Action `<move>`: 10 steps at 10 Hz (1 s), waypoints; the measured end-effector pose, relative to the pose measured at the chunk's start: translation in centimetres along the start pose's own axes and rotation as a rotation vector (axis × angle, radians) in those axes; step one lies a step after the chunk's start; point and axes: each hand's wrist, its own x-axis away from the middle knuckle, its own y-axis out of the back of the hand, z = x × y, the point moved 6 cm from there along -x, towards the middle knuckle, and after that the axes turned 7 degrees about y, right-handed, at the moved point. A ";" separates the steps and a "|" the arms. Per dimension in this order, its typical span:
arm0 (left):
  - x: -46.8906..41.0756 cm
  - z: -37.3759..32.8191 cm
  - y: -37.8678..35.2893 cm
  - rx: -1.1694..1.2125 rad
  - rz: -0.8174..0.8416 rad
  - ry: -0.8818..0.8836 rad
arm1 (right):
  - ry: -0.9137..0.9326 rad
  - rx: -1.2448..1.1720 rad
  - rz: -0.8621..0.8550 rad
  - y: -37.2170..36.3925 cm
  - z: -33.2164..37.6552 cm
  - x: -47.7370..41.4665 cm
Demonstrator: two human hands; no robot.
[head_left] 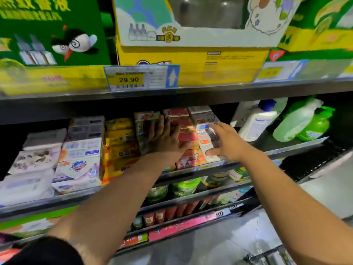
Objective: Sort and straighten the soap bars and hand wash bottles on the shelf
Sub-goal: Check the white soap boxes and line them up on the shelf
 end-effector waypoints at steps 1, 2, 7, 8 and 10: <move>-1.2 -0.2 -1.4 -0.012 0.073 0.047 | 0.024 0.087 0.070 0.8 -1.0 -2.2; -1.8 0.1 -2.1 -0.004 0.069 0.055 | 0.006 0.138 0.185 0.4 -1.8 -3.8; -1.8 0.2 -2.6 0.033 0.078 0.027 | -0.006 0.289 0.166 0.2 -2.5 -5.6; -1.8 0.2 -2.3 0.005 0.093 0.029 | 0.016 0.078 0.039 0.2 -2.6 -4.1; -1.4 0.1 -2.0 -0.025 0.119 0.029 | 0.006 -0.165 -0.140 0.2 -3.1 -1.3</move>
